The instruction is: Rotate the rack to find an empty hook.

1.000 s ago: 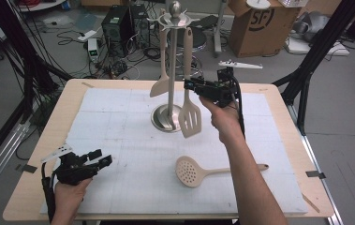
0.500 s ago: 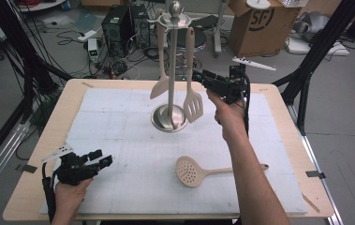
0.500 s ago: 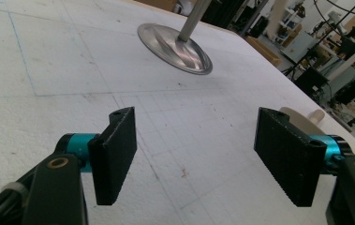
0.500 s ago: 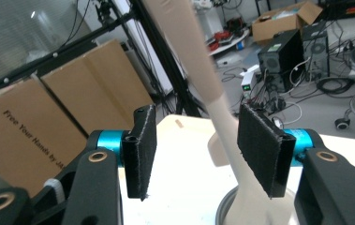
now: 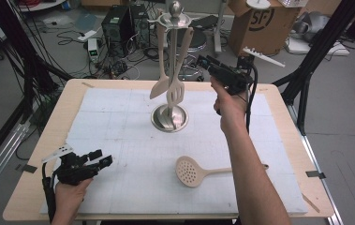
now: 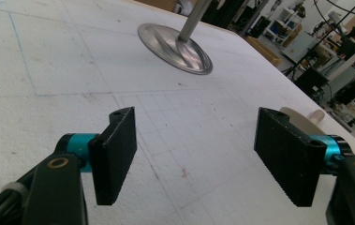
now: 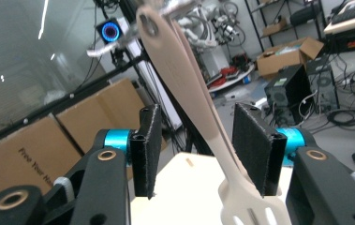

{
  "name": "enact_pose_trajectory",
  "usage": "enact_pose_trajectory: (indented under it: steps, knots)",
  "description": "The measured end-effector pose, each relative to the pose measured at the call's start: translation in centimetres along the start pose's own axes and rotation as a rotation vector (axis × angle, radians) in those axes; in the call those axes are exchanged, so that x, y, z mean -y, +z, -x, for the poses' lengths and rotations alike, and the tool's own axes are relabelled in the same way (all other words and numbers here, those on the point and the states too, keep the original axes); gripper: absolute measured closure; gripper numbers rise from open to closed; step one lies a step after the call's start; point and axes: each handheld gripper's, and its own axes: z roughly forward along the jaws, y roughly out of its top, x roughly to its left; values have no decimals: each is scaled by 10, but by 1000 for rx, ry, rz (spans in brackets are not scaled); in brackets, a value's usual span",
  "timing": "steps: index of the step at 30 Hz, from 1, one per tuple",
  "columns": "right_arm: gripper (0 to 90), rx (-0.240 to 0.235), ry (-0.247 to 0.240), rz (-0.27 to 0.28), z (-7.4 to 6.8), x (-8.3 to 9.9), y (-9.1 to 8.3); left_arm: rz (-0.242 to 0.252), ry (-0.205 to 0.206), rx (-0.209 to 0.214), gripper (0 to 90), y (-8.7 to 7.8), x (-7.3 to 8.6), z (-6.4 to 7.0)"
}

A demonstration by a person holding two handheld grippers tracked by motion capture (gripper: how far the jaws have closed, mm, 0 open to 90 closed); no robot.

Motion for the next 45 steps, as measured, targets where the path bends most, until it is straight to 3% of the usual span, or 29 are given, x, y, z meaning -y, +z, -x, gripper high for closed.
enact_pose_trajectory:
  steps: [8, 12, 23, 29, 34, 39, 45]
  knots:
    - [826, 47, -22, 31, -8, -13, 9, 1, -4, -3, 306, -2, 0, -1]
    - [892, 56, -18, 46, -9, -18, 14, 4, -8, -1, 306, -2, 0, -1]
    - [893, 88, -14, 49, -7, -29, 30, 3, -6, 0, 306, -3, 1, -1]
    - [896, 77, -38, 60, -14, -33, 41, 10, -8, -1, 319, -5, 1, -1]
    - [897, 111, -60, 54, -13, -35, 49, 11, -3, -4, 319, -6, 1, -1]
    - [898, 100, -48, 50, -11, -35, 50, 12, -5, -3, 317, -6, 1, -1]
    - [898, 81, -69, 40, -17, -34, 50, 13, -4, -7, 299, -6, 1, 0]
